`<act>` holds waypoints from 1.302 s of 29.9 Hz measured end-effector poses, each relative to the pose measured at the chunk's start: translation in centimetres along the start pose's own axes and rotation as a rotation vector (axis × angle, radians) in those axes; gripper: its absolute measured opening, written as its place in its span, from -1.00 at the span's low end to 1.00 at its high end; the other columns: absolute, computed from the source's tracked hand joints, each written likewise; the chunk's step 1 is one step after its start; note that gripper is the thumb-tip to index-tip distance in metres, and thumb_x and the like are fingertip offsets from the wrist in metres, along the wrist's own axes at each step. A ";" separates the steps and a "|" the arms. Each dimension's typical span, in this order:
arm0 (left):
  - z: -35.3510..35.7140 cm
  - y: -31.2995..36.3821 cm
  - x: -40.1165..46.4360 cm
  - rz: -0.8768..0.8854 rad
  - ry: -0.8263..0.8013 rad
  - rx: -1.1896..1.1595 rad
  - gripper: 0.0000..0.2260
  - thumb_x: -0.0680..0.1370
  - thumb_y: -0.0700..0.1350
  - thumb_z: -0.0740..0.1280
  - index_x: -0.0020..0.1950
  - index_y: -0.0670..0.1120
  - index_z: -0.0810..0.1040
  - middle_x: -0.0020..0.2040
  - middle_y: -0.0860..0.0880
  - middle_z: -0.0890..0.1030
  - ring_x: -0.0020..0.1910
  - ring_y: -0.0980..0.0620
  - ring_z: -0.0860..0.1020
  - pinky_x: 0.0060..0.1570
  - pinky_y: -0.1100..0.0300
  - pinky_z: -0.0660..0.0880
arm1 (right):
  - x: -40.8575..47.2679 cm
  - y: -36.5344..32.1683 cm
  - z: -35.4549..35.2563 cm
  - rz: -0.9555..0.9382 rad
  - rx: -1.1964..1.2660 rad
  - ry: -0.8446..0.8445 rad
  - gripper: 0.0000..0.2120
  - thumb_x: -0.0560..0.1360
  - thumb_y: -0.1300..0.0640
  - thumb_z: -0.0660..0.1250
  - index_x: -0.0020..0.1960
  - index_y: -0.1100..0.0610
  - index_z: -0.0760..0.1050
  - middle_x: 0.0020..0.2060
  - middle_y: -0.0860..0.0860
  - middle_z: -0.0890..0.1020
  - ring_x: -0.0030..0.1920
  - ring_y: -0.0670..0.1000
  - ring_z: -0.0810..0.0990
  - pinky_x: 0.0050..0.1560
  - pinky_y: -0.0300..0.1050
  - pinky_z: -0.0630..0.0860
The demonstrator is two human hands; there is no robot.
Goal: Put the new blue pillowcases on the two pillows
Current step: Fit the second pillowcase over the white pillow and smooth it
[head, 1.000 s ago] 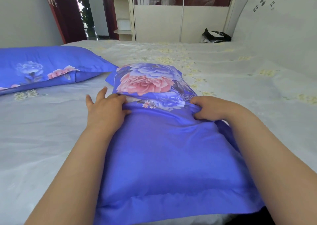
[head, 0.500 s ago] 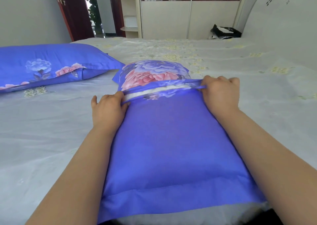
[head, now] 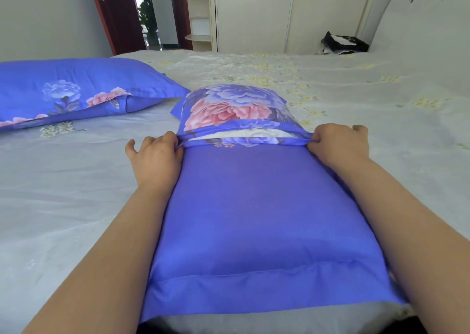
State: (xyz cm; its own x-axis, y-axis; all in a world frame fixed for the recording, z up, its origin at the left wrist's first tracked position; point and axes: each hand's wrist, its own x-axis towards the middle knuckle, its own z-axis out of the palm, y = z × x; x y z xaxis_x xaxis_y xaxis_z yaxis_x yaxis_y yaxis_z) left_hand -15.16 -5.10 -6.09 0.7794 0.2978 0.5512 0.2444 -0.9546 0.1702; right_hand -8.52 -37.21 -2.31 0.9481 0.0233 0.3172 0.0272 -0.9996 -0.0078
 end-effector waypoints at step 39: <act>-0.2 0.9 0.4 -0.182 -0.177 0.036 -0.71 0.53 -0.16 0.18 0.18 0.05 0.57 0.19 -0.06 0.52 0.20 -0.15 0.43 0.30 -0.37 0.11 | -1.1 -1.7 2.3 0.039 0.014 0.214 -0.72 0.54 0.06 0.25 0.23 0.07 0.51 0.04 0.17 0.44 0.05 0.22 0.44 0.04 0.03 0.31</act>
State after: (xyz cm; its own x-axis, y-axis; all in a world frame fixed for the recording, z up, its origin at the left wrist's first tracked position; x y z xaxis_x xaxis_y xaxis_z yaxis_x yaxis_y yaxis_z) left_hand -14.74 -5.88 -5.50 0.8087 0.4635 0.3621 0.4076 -0.8855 0.2230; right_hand -8.86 -35.46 -4.81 0.8597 -0.0205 0.5104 -0.0023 -0.9993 -0.0362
